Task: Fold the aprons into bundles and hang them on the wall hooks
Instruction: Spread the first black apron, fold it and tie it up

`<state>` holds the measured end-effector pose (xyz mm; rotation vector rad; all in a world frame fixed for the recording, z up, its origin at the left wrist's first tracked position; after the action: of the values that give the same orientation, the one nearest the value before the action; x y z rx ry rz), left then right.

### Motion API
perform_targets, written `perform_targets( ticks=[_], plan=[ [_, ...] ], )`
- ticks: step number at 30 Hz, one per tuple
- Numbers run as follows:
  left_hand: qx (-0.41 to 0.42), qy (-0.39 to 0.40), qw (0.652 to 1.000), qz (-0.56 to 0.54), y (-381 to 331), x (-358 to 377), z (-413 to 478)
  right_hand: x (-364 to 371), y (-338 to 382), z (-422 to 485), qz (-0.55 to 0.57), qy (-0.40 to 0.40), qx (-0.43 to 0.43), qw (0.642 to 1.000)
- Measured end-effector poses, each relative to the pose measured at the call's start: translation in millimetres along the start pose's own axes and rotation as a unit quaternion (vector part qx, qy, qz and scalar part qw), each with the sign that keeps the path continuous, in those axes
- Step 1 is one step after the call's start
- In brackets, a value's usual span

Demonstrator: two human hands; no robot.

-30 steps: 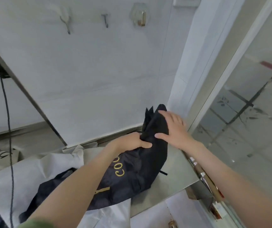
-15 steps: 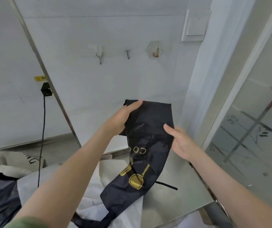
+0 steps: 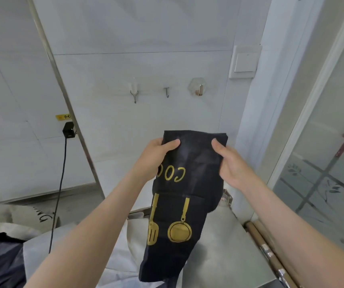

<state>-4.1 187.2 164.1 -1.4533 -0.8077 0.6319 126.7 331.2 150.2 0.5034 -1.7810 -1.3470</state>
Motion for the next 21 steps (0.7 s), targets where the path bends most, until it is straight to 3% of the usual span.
perform_targets(
  ticks=[3, 8, 11, 14, 18, 21],
  plan=[
    [0.018, -0.03, 0.999, -0.024, -11, 2, 0, -3, -13, -4, -0.087, 0.026, 0.0, 0.996],
    [0.013, -0.08, 0.995, -0.062, -17, 2, 1, -8, -11, -2, -0.143, -0.005, -0.02, 0.989],
    [-0.006, -0.017, 0.996, -0.091, -15, 1, -4, -6, -4, -5, -0.103, -0.027, -0.036, 0.994],
    [-0.01, 0.051, 0.998, -0.022, 1, 3, -11, 0, 1, -7, -0.041, -0.065, -0.054, 0.996],
    [0.022, -0.022, 0.999, 0.005, 11, 5, -12, 3, 4, -3, -0.032, -0.143, -0.1, 0.984],
    [0.057, -0.084, 0.995, 0.014, 5, 10, -11, 4, 8, -2, -0.036, -0.152, -0.138, 0.978]
  ],
)
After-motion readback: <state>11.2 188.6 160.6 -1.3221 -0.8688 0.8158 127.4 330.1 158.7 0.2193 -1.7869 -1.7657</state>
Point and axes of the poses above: each hand's wrist, its own z-axis towards the middle knuckle, its own x-axis out of the palm, y = z × x, the point moved 1 cm from there along z, towards the middle knuckle, and after that the axes turned 10 degrees about -y, right-handed, at the moved point
